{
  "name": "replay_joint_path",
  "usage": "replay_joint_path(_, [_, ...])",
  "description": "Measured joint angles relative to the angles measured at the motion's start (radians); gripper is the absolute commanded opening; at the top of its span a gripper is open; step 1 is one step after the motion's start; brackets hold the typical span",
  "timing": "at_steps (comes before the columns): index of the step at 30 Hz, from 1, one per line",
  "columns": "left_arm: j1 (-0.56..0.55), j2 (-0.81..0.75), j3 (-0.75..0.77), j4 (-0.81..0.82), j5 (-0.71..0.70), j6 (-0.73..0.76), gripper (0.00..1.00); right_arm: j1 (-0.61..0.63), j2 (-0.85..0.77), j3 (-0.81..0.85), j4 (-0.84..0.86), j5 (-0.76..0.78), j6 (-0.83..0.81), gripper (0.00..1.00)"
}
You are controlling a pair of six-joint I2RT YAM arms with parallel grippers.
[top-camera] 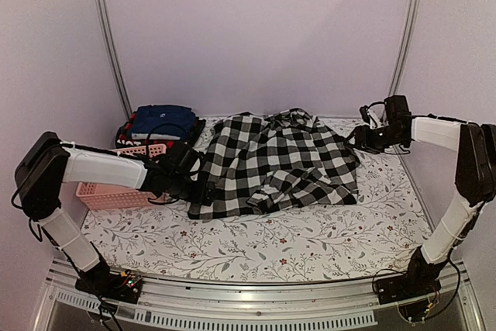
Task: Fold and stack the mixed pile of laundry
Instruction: Adjust the flattened shirt at the center of the board.
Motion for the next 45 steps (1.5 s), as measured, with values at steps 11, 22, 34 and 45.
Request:
replay_joint_path(11, [0.021, 0.031, -0.001, -0.096, -0.055, -0.14, 0.82, -0.095, 0.184, 0.012, 0.053, 0.247, 0.111, 0.62])
replay_joint_path(22, [0.066, 0.11, 0.027, -0.04, -0.026, -0.141, 0.45, -0.097, 0.297, 0.058, 0.096, 0.328, 0.13, 0.0])
replay_joint_path(34, [0.056, 0.071, -0.032, -0.012, 0.077, -0.113, 0.02, -0.097, -0.125, -0.433, 0.199, 0.4, 0.27, 0.0])
replay_joint_path(45, [-0.019, -0.087, -0.111, -0.131, 0.129, -0.124, 0.73, -0.097, -0.501, -0.564, 0.101, 0.414, 0.408, 0.72])
